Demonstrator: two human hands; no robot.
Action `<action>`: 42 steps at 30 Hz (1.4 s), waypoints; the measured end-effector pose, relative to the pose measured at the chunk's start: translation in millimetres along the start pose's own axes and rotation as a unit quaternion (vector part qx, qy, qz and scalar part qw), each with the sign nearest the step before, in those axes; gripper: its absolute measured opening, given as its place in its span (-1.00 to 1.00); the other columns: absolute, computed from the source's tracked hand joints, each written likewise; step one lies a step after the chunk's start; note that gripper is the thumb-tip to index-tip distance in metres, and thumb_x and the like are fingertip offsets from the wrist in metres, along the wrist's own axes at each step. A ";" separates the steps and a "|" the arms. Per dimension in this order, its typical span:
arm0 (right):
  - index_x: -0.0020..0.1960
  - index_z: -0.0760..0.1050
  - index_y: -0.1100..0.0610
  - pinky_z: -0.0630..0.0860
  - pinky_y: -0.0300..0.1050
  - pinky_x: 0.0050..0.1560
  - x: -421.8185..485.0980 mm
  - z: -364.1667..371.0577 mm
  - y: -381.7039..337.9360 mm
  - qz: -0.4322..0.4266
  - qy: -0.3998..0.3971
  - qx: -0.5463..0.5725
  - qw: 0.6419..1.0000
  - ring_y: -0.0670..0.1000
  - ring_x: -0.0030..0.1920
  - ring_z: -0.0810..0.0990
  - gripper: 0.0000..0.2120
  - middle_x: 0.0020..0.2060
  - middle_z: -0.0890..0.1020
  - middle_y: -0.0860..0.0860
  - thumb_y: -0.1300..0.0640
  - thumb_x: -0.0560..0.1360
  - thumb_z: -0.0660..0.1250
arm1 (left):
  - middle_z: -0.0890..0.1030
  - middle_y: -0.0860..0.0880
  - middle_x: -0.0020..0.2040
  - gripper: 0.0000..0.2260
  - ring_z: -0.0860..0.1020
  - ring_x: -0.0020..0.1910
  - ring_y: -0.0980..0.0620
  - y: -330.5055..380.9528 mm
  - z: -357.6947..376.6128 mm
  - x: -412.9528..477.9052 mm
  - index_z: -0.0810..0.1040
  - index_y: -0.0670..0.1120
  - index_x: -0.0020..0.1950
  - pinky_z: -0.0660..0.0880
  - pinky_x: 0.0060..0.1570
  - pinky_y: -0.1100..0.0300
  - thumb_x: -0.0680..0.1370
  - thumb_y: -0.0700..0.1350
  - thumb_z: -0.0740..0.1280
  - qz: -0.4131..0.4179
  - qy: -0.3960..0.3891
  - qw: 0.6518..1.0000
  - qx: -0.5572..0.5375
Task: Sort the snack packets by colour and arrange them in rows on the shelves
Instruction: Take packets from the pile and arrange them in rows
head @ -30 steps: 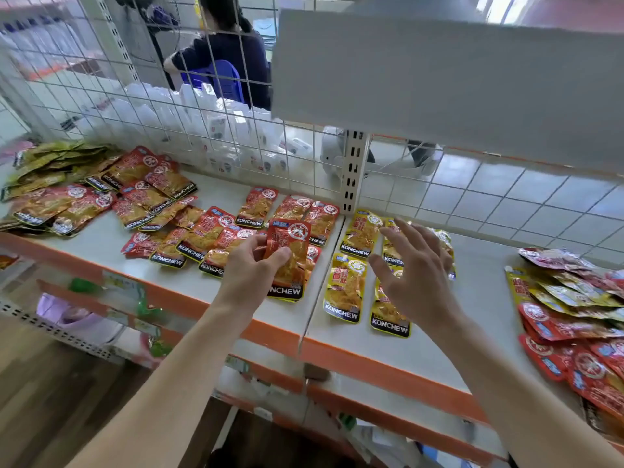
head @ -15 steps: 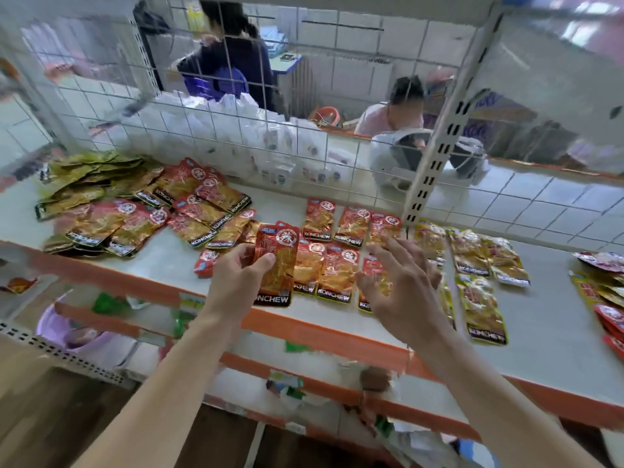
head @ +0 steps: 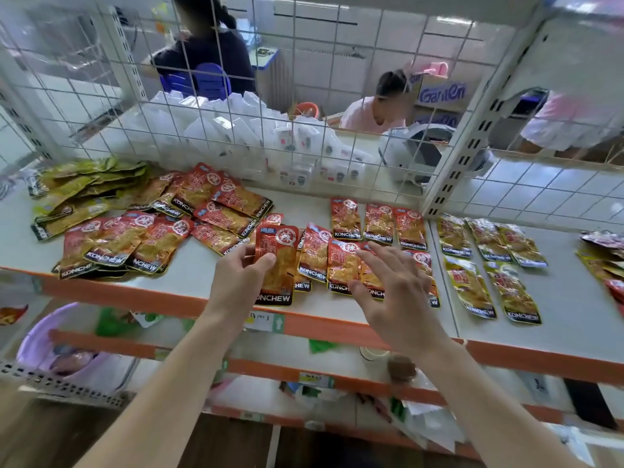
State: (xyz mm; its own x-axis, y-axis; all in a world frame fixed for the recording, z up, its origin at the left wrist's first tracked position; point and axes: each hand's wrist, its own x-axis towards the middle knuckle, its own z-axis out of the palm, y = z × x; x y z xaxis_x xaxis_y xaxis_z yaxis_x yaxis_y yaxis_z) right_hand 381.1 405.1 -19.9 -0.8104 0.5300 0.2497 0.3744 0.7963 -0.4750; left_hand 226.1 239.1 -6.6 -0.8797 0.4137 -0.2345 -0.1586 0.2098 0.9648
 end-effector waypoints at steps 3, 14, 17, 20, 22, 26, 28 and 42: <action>0.44 0.42 -0.04 0.06 0.02 0.39 5.6 3.4 -0.3 0.004 -0.004 0.000 1.000 -0.07 0.48 0.17 -0.44 0.45 0.39 -0.10 -0.19 0.48 0.20 | 0.68 -0.08 -0.05 -0.96 0.64 -0.03 -0.04 1.4 7.0 9.1 0.61 -0.03 -0.02 0.52 -0.10 0.19 0.58 -0.14 0.36 0.008 -0.002 1.000 0.005; 0.46 0.39 -0.02 0.07 0.04 0.44 52.3 13.1 17.0 0.008 -0.001 0.022 1.000 -0.05 0.50 0.22 -0.44 0.45 0.41 -0.07 -0.16 0.50 0.23 | 0.66 -0.06 -0.08 -0.92 0.65 0.00 -0.13 21.0 38.2 68.4 0.57 0.01 -0.05 0.60 0.08 -0.08 0.55 -0.17 0.39 -0.007 -0.005 0.998 0.070; 0.45 0.40 -0.01 0.03 -0.02 0.40 63.3 13.8 23.2 0.001 -0.007 0.021 1.000 -0.04 0.49 0.23 -0.47 0.43 0.43 -0.06 -0.12 0.52 0.31 | 0.67 -0.04 -0.06 -0.91 0.65 -0.02 -0.09 25.7 46.7 86.2 0.56 0.04 -0.03 0.61 0.07 -0.07 0.53 -0.13 0.42 -0.003 -0.006 0.996 0.093; 0.45 0.40 -0.02 0.00 -0.07 0.38 70.0 12.4 25.5 -0.003 -0.013 0.014 1.000 -0.05 0.49 0.23 -0.49 0.43 0.43 -0.07 -0.11 0.53 0.32 | 0.67 -0.07 -0.03 -0.90 0.65 0.01 -0.11 28.3 53.9 100.6 0.56 0.02 -0.05 0.61 0.09 -0.10 0.54 -0.18 0.42 -0.019 -0.008 0.997 0.074; 0.45 0.40 -0.02 -0.03 -0.09 0.39 73.0 12.4 26.9 -0.001 -0.016 0.010 1.000 -0.06 0.50 0.21 -0.50 0.44 0.42 -0.09 -0.09 0.55 0.34 | 0.67 -0.09 -0.04 -0.92 0.66 0.00 -0.11 28.4 57.8 110.8 0.59 -0.03 -0.03 0.61 0.09 -0.13 0.53 -0.18 0.42 -0.023 -0.010 0.997 0.078; 0.45 0.40 0.00 -0.01 -0.07 0.40 78.8 15.2 28.5 0.011 -0.007 0.007 1.000 -0.04 0.49 0.24 -0.48 0.43 0.44 -0.09 -0.14 0.52 0.26 | 0.67 -0.08 -0.04 -0.93 0.66 -0.02 -0.10 26.1 64.8 136.7 0.60 -0.03 -0.04 0.61 0.09 -0.13 0.50 -0.16 0.44 -0.027 -0.016 0.994 0.106; 0.43 0.42 0.00 0.03 -0.06 0.39 80.9 18.3 28.7 0.023 0.000 0.002 1.000 -0.05 0.48 0.27 -0.47 0.41 0.46 -0.09 -0.15 0.50 0.24 | 0.68 -0.08 -0.05 -0.92 0.67 -0.03 -0.10 25.5 68.2 150.4 0.61 -0.04 -0.05 0.61 0.08 -0.14 0.49 -0.16 0.46 -0.026 -0.022 0.993 0.117; 0.40 0.44 -0.02 0.07 -0.09 0.36 85.8 31.9 22.2 0.096 0.023 -0.017 0.995 -0.10 0.44 0.30 -0.54 0.36 0.49 -0.13 -0.12 0.54 0.27 | 0.63 -0.05 -0.17 -0.81 0.59 -0.10 -0.06 19.6 84.4 200.7 0.57 -0.11 -0.17 0.52 0.03 0.07 0.55 -0.03 0.45 0.057 -0.073 0.946 0.310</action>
State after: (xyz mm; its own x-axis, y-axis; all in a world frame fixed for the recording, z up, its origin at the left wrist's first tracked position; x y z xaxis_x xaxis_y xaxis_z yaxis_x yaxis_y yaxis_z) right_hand 305.5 458.9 -36.0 -0.7017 0.6850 0.1961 0.5351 0.6884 -0.4897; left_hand 84.3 401.0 -44.9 -0.7966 0.5733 -0.1917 0.2659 0.6172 0.7405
